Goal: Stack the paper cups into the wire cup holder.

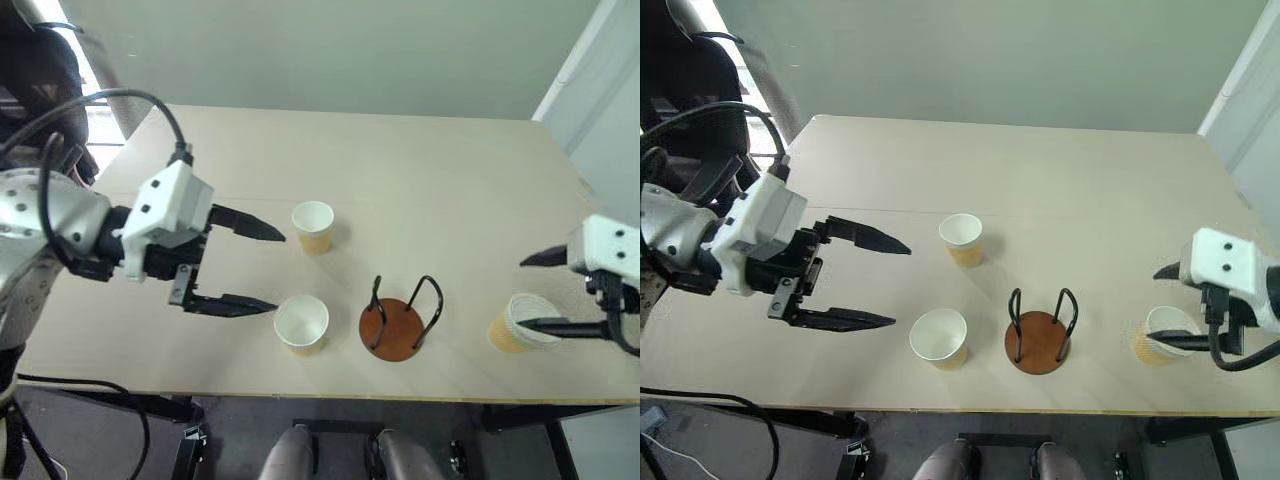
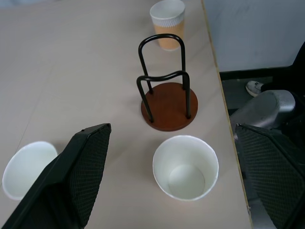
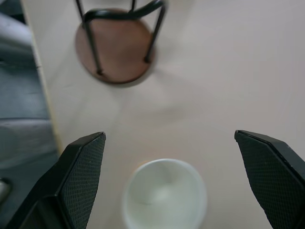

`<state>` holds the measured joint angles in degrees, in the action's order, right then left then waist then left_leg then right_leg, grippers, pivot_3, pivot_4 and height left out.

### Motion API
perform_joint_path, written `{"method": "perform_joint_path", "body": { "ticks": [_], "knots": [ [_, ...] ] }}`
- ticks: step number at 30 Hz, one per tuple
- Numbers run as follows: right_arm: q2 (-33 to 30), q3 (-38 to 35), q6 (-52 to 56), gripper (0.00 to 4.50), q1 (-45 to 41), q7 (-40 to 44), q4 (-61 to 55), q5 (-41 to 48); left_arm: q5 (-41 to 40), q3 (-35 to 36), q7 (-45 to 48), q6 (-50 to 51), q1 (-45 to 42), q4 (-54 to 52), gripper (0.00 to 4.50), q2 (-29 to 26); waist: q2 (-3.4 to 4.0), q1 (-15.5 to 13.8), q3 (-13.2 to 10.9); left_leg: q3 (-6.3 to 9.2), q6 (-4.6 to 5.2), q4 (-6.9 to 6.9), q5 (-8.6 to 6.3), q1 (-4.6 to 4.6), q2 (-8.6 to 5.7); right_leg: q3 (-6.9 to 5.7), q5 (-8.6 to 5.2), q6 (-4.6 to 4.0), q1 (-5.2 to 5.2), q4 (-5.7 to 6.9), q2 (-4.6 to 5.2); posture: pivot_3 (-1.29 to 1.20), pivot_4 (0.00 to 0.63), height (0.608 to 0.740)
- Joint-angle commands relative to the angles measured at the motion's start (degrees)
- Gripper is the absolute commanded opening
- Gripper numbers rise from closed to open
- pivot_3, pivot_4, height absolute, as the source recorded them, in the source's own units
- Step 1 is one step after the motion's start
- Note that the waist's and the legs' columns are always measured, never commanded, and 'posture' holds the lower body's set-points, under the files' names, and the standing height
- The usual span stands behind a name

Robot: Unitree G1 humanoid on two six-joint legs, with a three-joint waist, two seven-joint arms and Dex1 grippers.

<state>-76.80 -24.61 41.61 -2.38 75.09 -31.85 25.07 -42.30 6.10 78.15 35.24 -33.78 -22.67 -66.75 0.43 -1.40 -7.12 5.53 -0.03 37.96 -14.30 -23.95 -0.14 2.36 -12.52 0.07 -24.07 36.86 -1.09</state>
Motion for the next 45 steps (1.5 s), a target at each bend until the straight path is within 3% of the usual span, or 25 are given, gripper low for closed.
{"method": "perform_joint_path", "body": {
  "ticks": [1, 13, 21, 25, 35, 42, 45],
  "knots": [
    [0.15, -1.73, 1.73, 4.46, 2.67, -1.79, -2.84, -1.19, 0.84, 0.66, 0.41, -0.83, -0.93, 0.42, 4.5, -0.37, 0.0, 0.14, 0.0, 0.0, 0.02, -0.01, -0.01, 0.01, 0.0, 0.0, -0.01, 0.02, 0.01, 0.0, 0.0, 0.0, 0.15, 0.74],
    [1.62, -1.34, 0.37, 4.46, 10.98, -3.33, -1.33, -5.36, 0.59, 1.69, 0.35, -0.09, 0.82, 0.52, 4.5, -0.79, 0.0, 0.31, 0.0, 0.0, 0.28, 0.1, 0.04, 0.06, 0.0, 0.0, -0.03, 0.08, 0.14, 0.01, 0.0, 0.0, 0.15, 0.74],
    [1.94, 6.27, -1.82, 4.46, 9.93, -6.64, 0.5, -7.85, 0.28, 1.4, 0.03, 0.41, -0.01, 0.22, 4.5, -0.73, 0.0, 0.42, 0.0, -0.01, 0.29, 0.14, 0.06, 0.11, 0.0, 0.0, -0.02, 0.1, 0.18, 0.05, 0.0, 0.0, 0.15, 0.74],
    [1.39, 11.03, -4.13, 3.58, 7.49, -7.28, 3.82, -9.54, 0.04, 2.29, -0.37, 0.97, 0.5, -0.24, 4.5, -1.3, 0.0, 0.44, 0.0, -0.01, 0.3, 0.16, 0.06, 0.11, 0.0, 0.01, 0.01, 0.16, 0.19, 0.05, 0.0, 0.0, 0.15, 0.74],
    [0.06, 15.71, -9.19, 0.01, 2.4, -5.07, 9.07, -11.3, -1.2, 4.73, -1.7, 2.54, 2.52, -2.09, 4.5, -2.31, 0.01, 0.45, 0.0, -0.01, 0.32, 0.15, 0.07, 0.11, 0.0, 0.01, 0.05, 0.21, 0.19, 0.06, 0.01, 0.0, 0.15, 0.74],
    [-1.77, 14.11, -13.24, 0.01, -1.67, 1.05, 10.97, -8.23, -2.12, 5.74, -3.02, 3.22, 2.53, -1.7, 4.5, -2.19, 0.01, 0.46, 0.0, -0.01, 0.32, 0.16, 0.07, 0.12, 0.0, 0.0, 0.06, 0.19, 0.19, 0.06, 0.0, 0.0, 0.15, 0.74],
    [-2.57, 13.84, -14.47, 0.01, -11.31, 3.89, 13.14, -4.76, -2.27, 5.89, -3.02, 3.24, 2.98, -1.93, 4.5, -2.15, 0.1, 0.56, -0.05, -0.02, 0.31, 0.16, 0.08, 0.12, 0.0, 0.01, 0.06, 0.19, 0.19, 0.07, 0.0, 0.0, 0.15, 0.74]
  ]
}}
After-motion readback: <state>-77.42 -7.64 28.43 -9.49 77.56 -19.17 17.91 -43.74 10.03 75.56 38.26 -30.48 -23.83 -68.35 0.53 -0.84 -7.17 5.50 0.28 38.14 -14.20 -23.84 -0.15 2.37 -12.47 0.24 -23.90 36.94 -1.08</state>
